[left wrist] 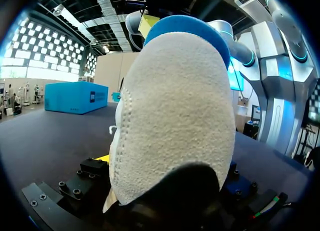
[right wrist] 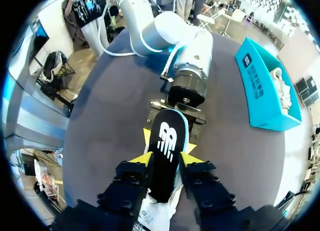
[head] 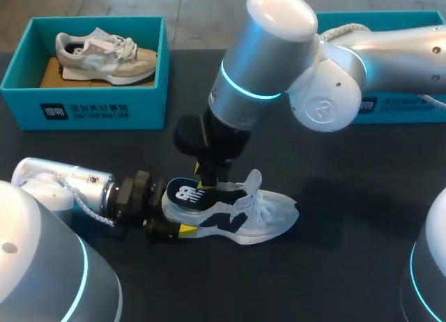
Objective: Take the shoe out of the shoebox, open the shoe tongue, remove and reinsert the insole, then place the shoe into the shoebox
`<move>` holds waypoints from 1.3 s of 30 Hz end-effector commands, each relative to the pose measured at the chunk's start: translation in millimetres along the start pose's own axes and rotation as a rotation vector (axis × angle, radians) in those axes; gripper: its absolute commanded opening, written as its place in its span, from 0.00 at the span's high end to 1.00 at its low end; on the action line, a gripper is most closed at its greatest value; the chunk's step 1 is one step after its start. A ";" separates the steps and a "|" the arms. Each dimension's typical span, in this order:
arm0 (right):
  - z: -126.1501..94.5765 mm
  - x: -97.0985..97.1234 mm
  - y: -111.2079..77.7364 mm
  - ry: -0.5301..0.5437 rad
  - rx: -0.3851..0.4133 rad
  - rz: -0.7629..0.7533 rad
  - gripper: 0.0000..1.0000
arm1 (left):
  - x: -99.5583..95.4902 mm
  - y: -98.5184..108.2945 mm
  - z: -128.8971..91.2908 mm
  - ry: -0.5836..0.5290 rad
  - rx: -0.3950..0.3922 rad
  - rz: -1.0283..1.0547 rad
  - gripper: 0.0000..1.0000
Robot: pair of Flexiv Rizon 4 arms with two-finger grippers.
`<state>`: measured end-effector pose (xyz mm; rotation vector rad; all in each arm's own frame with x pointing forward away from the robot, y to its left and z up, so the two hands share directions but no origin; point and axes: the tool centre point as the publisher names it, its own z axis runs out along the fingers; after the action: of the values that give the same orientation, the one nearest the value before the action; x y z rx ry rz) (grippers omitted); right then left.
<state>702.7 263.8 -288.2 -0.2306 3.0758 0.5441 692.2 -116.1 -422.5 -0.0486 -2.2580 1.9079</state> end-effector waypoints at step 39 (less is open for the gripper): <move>24.6 -22.6 -7.3 0.157 -0.017 0.062 1.00 | -1.4 2.0 -1.0 -0.001 0.001 0.000 1.00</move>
<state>725.0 271.6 -317.5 -0.1877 3.2406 0.5883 692.2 -116.1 -422.4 -0.0486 -2.2578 1.9080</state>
